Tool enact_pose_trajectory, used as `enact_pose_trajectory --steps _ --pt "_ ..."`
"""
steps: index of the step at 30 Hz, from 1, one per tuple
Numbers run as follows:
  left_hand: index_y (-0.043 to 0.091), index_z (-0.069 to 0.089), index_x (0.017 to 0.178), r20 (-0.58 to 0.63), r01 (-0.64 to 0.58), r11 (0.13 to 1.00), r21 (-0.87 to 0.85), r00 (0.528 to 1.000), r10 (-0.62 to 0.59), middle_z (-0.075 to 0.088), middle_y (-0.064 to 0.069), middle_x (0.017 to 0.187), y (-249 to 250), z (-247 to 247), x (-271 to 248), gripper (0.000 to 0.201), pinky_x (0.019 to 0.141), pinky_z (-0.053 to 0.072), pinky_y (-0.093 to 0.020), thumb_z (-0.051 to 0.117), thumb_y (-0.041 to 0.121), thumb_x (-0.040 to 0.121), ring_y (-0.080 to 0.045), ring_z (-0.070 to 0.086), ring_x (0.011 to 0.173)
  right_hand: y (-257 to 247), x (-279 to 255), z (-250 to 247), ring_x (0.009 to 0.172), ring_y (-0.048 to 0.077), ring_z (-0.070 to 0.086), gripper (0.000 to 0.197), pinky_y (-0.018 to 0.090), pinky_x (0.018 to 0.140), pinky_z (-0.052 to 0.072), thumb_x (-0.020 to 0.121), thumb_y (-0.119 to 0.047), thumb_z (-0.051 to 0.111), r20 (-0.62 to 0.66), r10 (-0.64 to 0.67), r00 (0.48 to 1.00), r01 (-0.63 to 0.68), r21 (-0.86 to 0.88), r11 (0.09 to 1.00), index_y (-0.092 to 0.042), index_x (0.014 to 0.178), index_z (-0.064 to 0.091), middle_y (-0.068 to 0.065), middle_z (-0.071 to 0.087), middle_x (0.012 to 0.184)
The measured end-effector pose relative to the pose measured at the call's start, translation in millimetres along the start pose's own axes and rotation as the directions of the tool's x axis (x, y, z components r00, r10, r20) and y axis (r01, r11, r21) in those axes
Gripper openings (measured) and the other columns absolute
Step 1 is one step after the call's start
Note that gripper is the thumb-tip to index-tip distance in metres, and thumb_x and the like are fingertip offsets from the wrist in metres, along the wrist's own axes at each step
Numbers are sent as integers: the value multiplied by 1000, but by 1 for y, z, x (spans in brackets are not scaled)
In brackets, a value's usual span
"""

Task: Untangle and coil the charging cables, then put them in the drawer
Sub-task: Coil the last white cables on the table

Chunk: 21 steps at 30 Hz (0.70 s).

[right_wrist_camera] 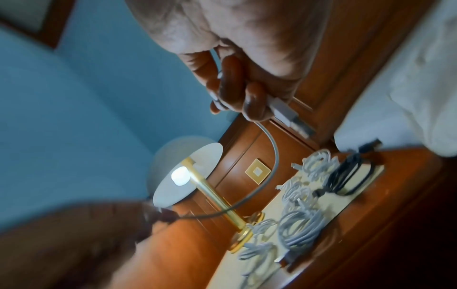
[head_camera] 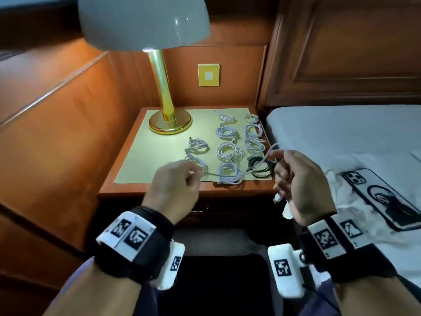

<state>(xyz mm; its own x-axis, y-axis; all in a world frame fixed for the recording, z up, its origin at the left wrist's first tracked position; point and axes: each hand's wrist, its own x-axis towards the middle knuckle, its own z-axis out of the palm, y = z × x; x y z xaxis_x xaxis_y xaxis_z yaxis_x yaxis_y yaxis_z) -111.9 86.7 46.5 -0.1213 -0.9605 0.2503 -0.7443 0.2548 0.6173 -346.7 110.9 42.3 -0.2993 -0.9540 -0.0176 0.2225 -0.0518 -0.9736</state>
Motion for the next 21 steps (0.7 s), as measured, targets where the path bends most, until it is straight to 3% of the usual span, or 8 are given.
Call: enact_pose_trajectory --steps 3,6,9,11,15,17,19,21 --pt "19 73 91 131 -123 992 33 984 118 72 7 90 17 11 -1 11 80 52 -25 63 19 94 -14 65 86 9 -5 3 56 7 46 28 24 55 34 101 -31 47 77 -192 978 207 -362 909 -18 96 71 -9 53 65" --pt "19 74 91 230 -240 967 -89 939 254 72 10 90 32 3 7 11 83 52 -30 64 20 95 -6 64 85 12 -6 5 67 2 61 26 19 66 47 100 -33 49 159 -200 967 254 -498 829 -25 94 73 -13 68 78" --pt "19 68 90 182 -335 926 -173 913 365 67 10 91 40 -6 24 7 77 52 -30 64 20 96 -8 61 84 14 -8 10 55 4 55 30 19 61 39 103 -31 46 266 -59 962 179 -451 874 -19 93 71 0 67 66" --pt "21 62 95 170 -351 920 -172 910 379 62 9 96 42 -6 35 4 68 48 -25 64 24 96 -12 58 78 14 -10 13 47 10 41 36 24 52 31 97 -40 45 306 17 952 100 -364 926 -14 89 70 0 49 54" --pt "25 55 134 320 -280 939 -198 887 332 64 13 111 40 0 41 31 74 47 -14 53 27 102 -8 63 85 2 -13 17 45 13 16 33 25 45 12 103 -27 44 353 146 924 -104 -135 985 -6 89 65 1 28 52" --pt "26 67 117 357 -267 943 -197 877 322 70 10 96 35 -1 40 22 79 53 -23 49 29 104 -10 65 86 -5 -14 18 48 15 11 34 29 48 8 104 -21 38 361 182 914 -165 -77 983 -3 90 63 3 25 53" --pt "25 72 92 364 -238 952 -195 883 295 67 -4 78 33 -3 41 28 71 53 -44 48 33 104 -27 61 74 -6 -12 17 50 18 10 34 31 50 8 102 -19 38 329 194 924 -189 -47 981 2 94 63 5 30 55" --pt "24 71 85 349 -193 962 -192 903 251 63 -18 78 35 -3 41 32 66 49 -48 48 33 104 -39 55 72 -3 -9 17 44 14 21 33 30 49 14 102 -13 38 258 196 946 -193 -35 980 7 98 65 8 43 59"
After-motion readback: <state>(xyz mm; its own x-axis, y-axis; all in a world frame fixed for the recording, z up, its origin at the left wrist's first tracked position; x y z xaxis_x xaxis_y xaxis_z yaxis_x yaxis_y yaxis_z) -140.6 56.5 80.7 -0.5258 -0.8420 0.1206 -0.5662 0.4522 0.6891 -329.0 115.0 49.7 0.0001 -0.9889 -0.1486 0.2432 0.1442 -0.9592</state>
